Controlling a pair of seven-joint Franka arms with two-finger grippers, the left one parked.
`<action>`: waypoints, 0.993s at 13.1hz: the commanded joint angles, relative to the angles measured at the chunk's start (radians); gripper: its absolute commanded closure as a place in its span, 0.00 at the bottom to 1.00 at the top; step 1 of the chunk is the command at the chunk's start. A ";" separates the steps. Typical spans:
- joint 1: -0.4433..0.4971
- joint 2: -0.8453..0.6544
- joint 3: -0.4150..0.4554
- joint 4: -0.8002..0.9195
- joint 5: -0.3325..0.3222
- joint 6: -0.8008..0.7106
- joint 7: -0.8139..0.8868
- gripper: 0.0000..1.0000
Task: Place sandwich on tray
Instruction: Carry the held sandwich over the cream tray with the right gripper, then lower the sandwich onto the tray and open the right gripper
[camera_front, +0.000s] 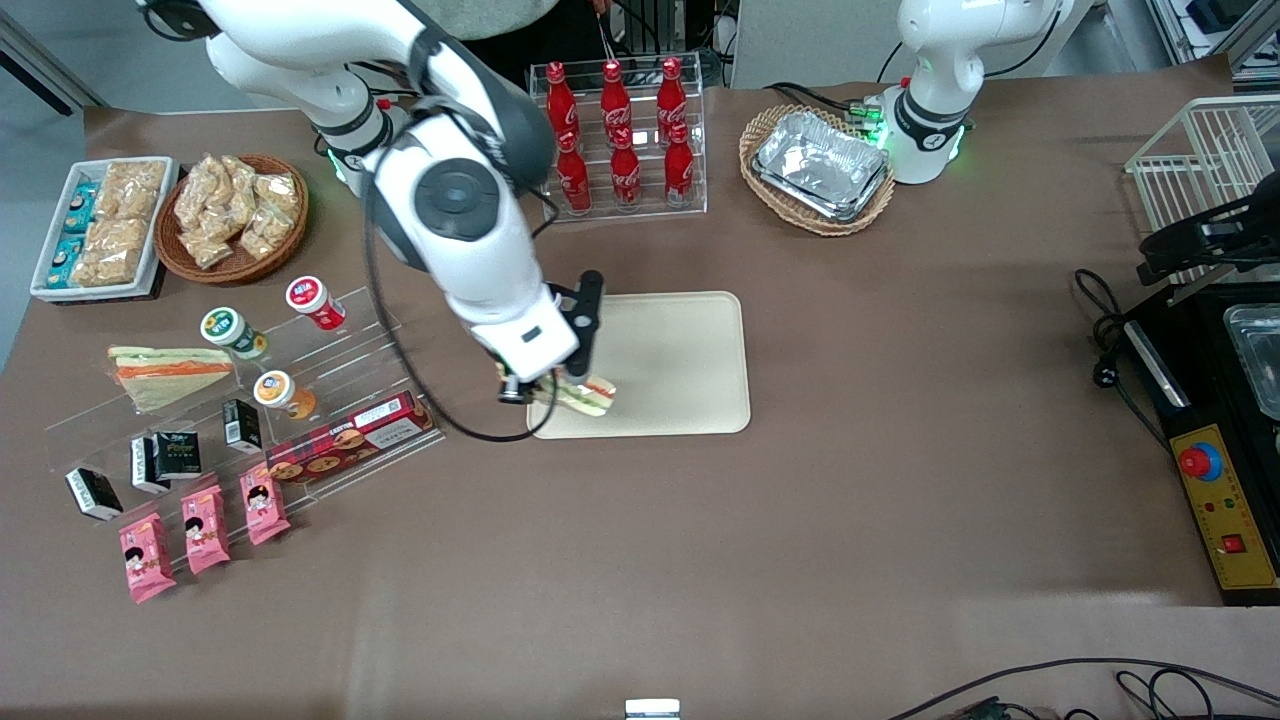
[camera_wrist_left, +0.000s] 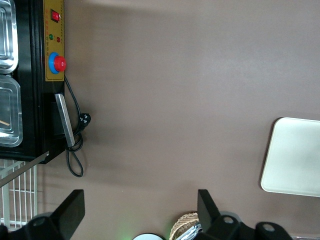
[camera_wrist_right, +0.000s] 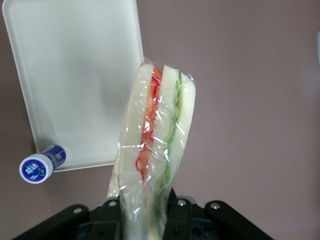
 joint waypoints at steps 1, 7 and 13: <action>0.068 0.066 0.001 -0.002 -0.071 0.045 -0.028 0.73; 0.197 0.184 0.001 -0.019 -0.256 0.087 0.105 0.73; 0.211 0.278 -0.001 -0.020 -0.358 0.139 0.204 0.73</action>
